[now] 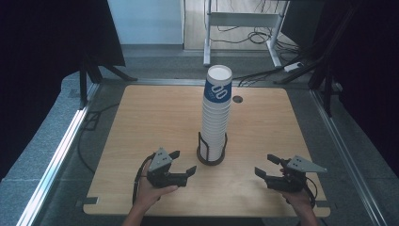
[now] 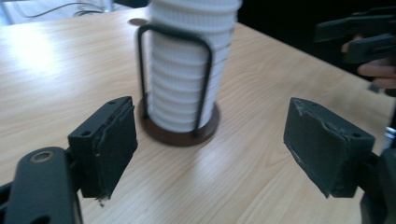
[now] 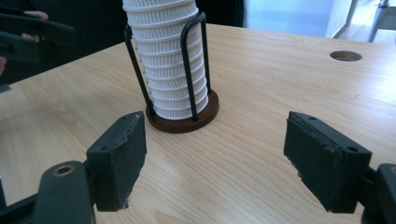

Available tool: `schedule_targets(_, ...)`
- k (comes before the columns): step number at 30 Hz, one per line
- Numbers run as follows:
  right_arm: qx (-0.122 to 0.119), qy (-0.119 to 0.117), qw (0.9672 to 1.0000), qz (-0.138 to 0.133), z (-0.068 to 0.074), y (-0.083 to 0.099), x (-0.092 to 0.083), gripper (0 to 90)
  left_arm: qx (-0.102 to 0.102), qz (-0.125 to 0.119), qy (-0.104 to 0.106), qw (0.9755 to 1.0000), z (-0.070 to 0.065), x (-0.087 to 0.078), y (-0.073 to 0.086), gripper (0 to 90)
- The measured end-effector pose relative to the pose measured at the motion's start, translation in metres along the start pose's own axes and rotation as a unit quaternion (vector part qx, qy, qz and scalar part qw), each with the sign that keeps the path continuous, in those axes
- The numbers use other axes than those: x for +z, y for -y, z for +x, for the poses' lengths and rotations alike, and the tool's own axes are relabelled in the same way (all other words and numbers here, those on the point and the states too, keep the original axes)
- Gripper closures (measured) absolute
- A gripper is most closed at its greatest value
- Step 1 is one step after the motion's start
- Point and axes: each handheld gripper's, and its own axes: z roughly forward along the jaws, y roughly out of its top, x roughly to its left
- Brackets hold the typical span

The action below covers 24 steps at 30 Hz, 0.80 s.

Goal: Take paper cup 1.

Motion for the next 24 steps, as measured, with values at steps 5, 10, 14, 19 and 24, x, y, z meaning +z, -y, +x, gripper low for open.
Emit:
schedule_targets(5,0.005,0.008,1.0000,0.001,0.001,-0.001,-0.004,21.3,0.018,-0.008,0.020,0.9996,-0.006,-0.006,-0.013,15.5)
schedule_targets(10,0.004,0.007,0.9999,0.007,0.003,-0.001,-0.002,21.3,0.004,-0.024,0.025,0.9994,0.002,-0.008,-0.027,15.2)
schedule_targets(14,0.002,0.001,1.0000,0.007,0.005,-0.001,0.003,21.6,0.002,-0.030,0.029,0.9991,0.008,0.000,-0.041,14.6)
schedule_targets(19,0.002,-0.003,1.0000,0.008,0.005,0.000,0.004,21.6,0.019,-0.026,0.030,0.9990,0.011,0.012,-0.059,12.4)
schedule_targets(24,-0.003,-0.007,0.9999,0.012,0.007,0.000,0.005,21.9,0.035,-0.038,0.041,0.9978,0.008,0.018,-0.076,10.1)
